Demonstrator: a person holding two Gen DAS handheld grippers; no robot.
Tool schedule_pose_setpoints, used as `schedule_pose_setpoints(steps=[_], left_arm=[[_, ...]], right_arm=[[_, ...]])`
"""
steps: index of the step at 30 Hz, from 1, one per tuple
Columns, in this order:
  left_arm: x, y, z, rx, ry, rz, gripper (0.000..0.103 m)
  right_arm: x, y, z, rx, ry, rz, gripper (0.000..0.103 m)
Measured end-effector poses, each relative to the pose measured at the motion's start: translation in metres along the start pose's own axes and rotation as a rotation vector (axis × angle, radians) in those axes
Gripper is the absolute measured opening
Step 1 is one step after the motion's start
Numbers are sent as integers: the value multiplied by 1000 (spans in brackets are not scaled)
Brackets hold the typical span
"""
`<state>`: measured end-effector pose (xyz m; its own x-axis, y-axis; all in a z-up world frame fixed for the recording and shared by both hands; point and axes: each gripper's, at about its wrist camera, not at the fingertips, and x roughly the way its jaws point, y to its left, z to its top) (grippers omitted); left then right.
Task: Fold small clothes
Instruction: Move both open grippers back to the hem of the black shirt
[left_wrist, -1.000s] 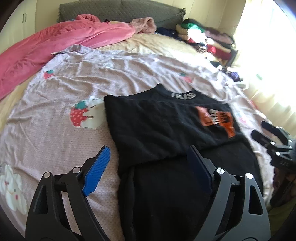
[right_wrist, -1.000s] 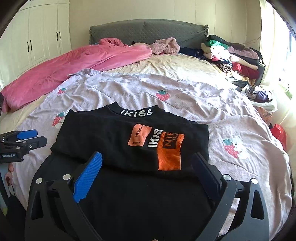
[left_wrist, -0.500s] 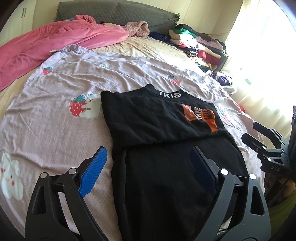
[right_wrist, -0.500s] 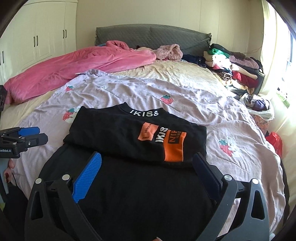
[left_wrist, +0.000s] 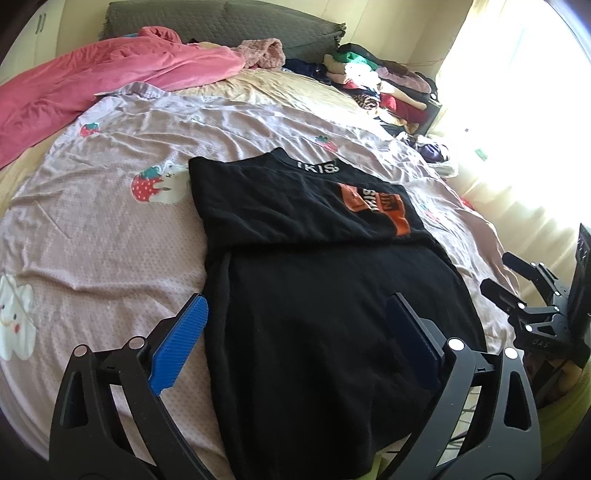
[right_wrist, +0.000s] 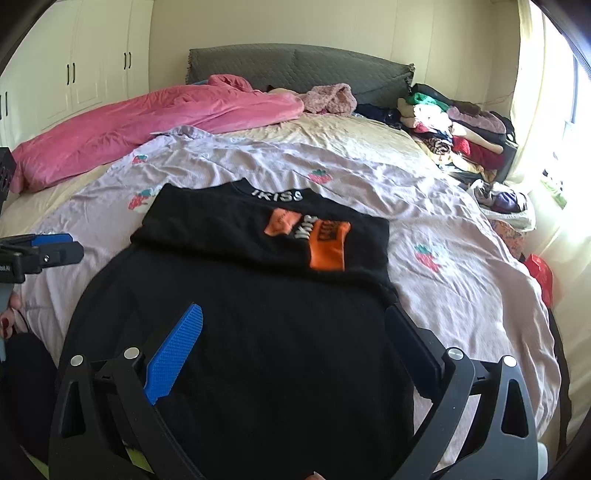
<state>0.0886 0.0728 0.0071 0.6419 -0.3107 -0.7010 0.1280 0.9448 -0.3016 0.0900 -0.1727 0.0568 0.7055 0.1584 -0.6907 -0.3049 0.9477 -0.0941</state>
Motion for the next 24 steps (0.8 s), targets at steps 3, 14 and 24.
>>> schedule_pose_setpoints(steps=[3,14,24], left_arm=[[-1,-4,-6,8,4,2,90],[-1,-5,-34,10,39,7,90],[4,7,-59,17,88,57,90]], right_arm=[[-4,-4,-11,8,11,-9,98],[-9,-22,-47,44,60,-29,98],[-5,-41,-71,86,106,-52,98]])
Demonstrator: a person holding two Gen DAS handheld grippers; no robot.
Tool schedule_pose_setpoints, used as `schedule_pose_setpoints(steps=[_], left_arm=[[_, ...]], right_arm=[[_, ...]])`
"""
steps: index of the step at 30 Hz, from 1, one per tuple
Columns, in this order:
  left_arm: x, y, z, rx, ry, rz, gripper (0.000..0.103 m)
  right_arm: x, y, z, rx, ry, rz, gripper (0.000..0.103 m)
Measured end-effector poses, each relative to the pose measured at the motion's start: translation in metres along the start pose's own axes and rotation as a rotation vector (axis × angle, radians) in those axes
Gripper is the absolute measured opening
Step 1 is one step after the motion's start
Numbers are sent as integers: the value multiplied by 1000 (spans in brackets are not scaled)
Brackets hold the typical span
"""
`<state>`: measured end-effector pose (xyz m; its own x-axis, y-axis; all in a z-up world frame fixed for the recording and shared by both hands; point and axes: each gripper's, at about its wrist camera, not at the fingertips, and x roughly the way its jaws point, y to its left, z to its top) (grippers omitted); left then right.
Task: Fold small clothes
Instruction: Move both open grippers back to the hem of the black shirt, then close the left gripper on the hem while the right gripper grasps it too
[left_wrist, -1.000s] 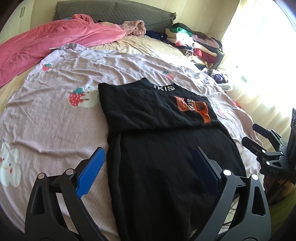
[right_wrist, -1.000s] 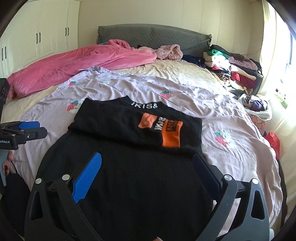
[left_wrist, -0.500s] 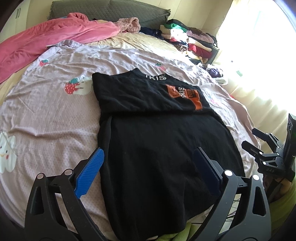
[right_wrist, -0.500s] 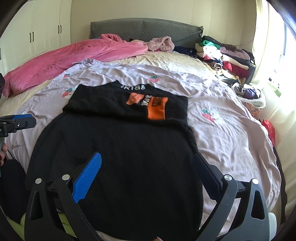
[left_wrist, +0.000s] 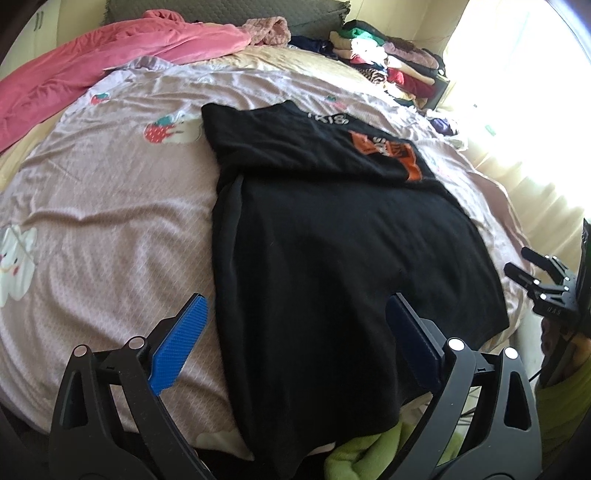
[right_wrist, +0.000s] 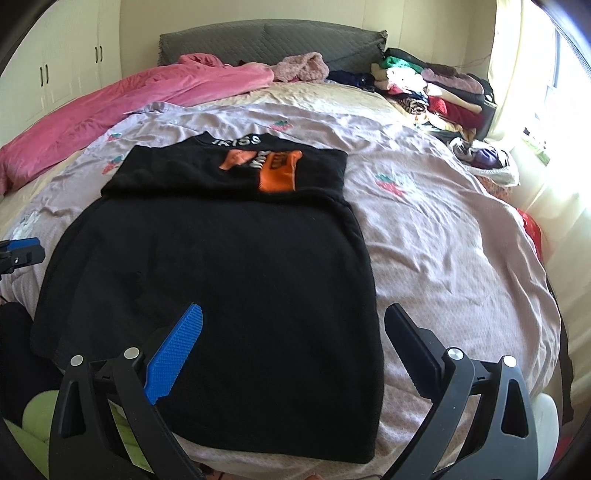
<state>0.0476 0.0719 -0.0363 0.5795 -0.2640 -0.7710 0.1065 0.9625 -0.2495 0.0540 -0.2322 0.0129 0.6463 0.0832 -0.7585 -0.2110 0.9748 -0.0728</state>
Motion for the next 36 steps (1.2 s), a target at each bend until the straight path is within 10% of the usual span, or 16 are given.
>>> schedule_pose_setpoints(steps=[22,27,32,36], left_arm=[[26,8,-44,22,127,62,76],[25,12,-45,8,128,65,62],[20,14,-46,-3,134,57,22],[16,11,-47,-2,134,46,15]], right_arm=[[25,-50,-43,118,104,6,96],[41,-53,-44,124,154,61,69],[43,-57,-43,137,165,129,13],[34,-65,-41,139,142,144,10]])
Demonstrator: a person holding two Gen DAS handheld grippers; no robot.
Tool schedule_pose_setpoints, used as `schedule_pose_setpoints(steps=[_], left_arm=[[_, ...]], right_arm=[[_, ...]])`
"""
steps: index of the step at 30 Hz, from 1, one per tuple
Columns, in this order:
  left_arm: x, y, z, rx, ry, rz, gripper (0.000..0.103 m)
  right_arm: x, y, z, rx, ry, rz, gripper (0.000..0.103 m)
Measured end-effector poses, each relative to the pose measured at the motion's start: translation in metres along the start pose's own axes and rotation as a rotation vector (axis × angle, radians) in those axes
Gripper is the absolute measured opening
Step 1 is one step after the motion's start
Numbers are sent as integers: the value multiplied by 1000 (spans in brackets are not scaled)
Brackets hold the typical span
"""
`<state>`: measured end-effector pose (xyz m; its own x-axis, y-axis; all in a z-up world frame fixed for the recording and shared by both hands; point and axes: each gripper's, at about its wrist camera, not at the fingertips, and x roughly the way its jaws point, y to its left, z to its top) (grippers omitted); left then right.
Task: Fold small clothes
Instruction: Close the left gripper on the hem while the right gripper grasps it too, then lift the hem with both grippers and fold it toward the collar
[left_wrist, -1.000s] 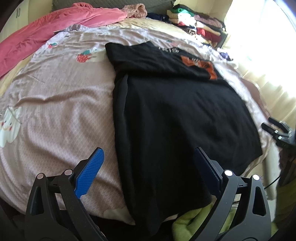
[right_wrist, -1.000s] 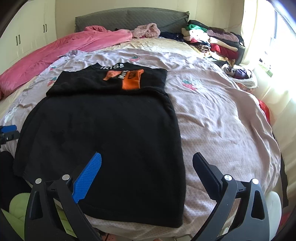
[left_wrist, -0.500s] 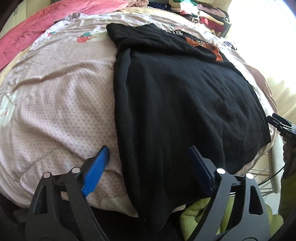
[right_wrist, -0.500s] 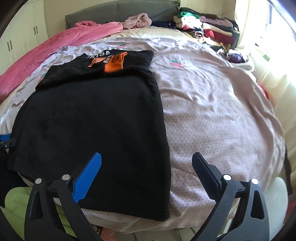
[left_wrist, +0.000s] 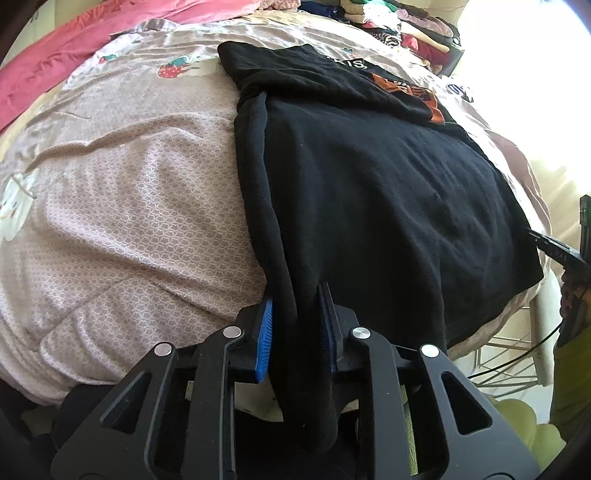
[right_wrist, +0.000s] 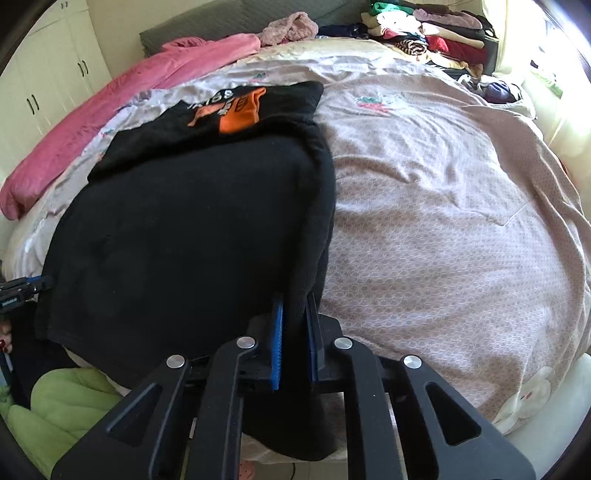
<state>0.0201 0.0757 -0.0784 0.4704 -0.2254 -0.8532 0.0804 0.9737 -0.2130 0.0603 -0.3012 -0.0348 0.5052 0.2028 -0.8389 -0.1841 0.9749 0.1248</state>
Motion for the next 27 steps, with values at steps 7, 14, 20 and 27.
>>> schedule_pose_setpoints(steps=[7,14,20,27], left_arm=[[10,-5,-3,12,22,15,22],[15,-4,-1,4,15,12,21],[1,-7,0,17,-11,20,5],[-26,-4,9,-1,-74,-3,3]], right_arm=[[12,-10,-8,22,18,2,23],[17,-17,-6,36,12,44,12],[-1,-19,-3,42,-27,94,8],[-32,-21,10,42,-112,135,8]])
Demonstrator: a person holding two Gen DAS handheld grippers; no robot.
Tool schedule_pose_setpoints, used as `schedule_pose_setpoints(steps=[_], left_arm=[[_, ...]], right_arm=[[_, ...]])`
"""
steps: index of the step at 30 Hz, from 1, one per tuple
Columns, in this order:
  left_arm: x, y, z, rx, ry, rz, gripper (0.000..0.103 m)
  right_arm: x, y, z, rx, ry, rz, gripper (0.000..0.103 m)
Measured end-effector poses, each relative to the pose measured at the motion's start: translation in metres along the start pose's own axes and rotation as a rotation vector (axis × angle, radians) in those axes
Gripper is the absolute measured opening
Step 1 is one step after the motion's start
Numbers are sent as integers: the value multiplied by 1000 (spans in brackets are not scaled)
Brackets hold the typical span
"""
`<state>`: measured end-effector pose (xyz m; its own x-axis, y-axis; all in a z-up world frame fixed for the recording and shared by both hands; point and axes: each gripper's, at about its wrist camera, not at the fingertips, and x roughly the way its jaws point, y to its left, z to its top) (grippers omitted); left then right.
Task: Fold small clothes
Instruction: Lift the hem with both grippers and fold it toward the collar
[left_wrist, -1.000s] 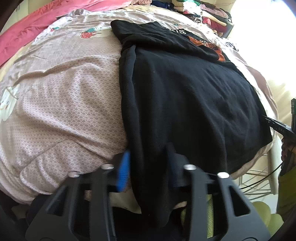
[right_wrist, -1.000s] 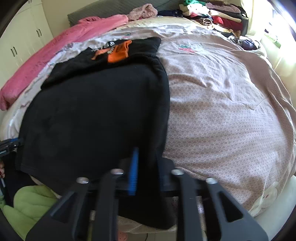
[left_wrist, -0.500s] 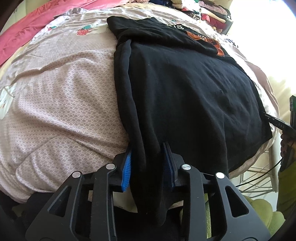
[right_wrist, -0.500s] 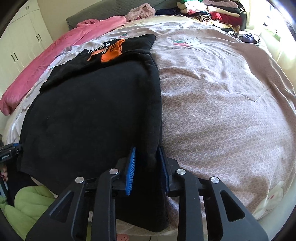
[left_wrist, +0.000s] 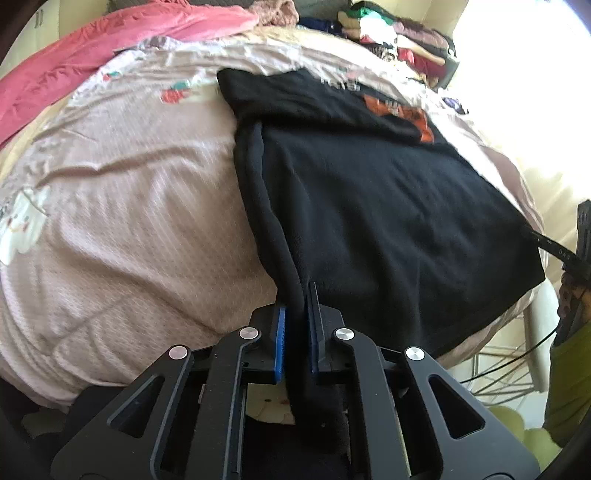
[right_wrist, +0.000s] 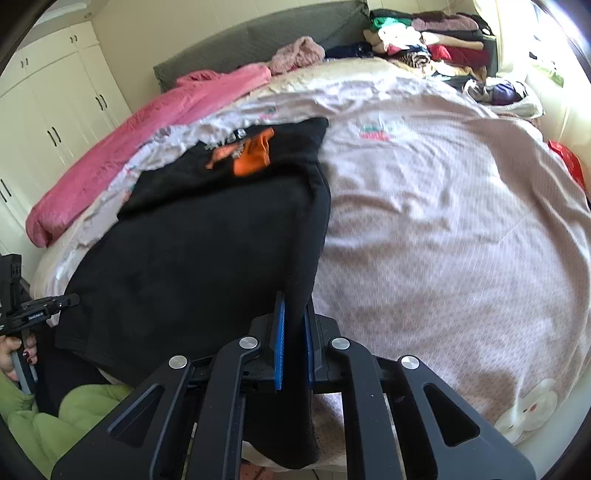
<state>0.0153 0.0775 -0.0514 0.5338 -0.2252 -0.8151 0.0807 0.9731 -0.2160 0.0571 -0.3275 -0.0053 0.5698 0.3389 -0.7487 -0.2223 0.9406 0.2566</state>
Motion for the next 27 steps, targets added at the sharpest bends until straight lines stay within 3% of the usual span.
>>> schedule_pose_setpoints(steps=[14,27], left_arm=[[-25,4,57,-19,-122,-9,3],[-17,13,120,-86,-197,2,3]], right_arm=[[-29,13,60,-34,-182,36,8],[-14,17,110,-52,-255,21,8]])
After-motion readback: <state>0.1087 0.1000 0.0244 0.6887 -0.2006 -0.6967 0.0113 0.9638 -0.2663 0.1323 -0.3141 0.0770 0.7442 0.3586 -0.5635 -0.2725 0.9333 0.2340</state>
